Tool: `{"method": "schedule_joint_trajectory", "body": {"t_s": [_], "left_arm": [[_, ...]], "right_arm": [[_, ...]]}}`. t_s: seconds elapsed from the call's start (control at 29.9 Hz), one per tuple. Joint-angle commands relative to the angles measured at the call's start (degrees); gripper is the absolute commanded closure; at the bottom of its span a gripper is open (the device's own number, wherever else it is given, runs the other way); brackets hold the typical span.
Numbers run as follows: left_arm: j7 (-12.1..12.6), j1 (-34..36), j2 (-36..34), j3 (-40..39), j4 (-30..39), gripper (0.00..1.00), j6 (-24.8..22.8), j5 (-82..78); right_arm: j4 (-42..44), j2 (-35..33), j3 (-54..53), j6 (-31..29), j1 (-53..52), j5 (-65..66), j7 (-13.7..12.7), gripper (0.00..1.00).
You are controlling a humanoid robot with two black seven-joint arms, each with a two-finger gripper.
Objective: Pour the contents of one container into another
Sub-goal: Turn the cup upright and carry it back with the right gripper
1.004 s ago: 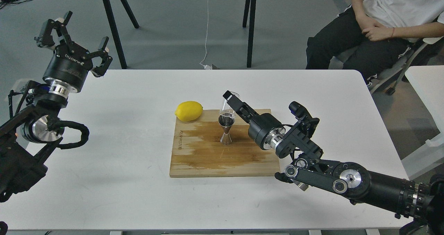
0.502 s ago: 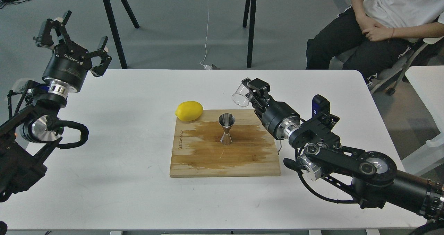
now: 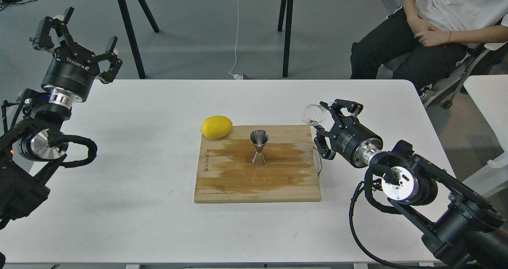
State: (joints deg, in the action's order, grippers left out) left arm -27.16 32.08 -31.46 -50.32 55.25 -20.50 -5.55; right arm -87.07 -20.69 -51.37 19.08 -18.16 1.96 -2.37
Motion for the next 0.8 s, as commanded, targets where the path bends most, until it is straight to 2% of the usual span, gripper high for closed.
{"method": "schedule_joint_trajectory", "body": {"t_s": [0.0, 0.23, 0.37, 0.44, 0.64, 0.77], "left_arm": [[0.00, 0.00, 0.17, 0.04, 0.03, 0.00, 0.02, 0.01], [0.00, 0.00, 0.44, 0.22, 0.03, 0.00, 0.02, 0.01], [0.18, 0.00, 0.35, -0.04, -0.05, 0.00, -0.07, 0.18], [0.18, -0.09, 0.44, -0.22, -0.23, 0.00, -0.07, 0.62], [0.09, -0.53, 0.61, -0.31, -0.41, 0.00, -0.24, 2.12], [0.00, -0.61, 0.88, -0.31, -0.41, 0.00, -0.24, 2.12]], "right_arm": [[4.44, 0.03, -5.92, -3.95, 3.73, -9.24, -0.09, 0.58], [16.13, -0.05, -9.53, -11.16, 6.02, -19.61, -0.44, 0.58], [23.60, 0.21, -11.38, -16.16, 6.55, -26.48, -4.12, 0.58], [27.11, 1.43, -11.64, -18.10, 6.47, -27.27, -4.66, 0.58], [32.57, 5.12, -15.68, -19.60, 6.55, -27.72, -7.03, 0.57], [34.95, 6.45, -15.77, -21.01, 6.55, -27.72, -7.12, 0.57]]}}
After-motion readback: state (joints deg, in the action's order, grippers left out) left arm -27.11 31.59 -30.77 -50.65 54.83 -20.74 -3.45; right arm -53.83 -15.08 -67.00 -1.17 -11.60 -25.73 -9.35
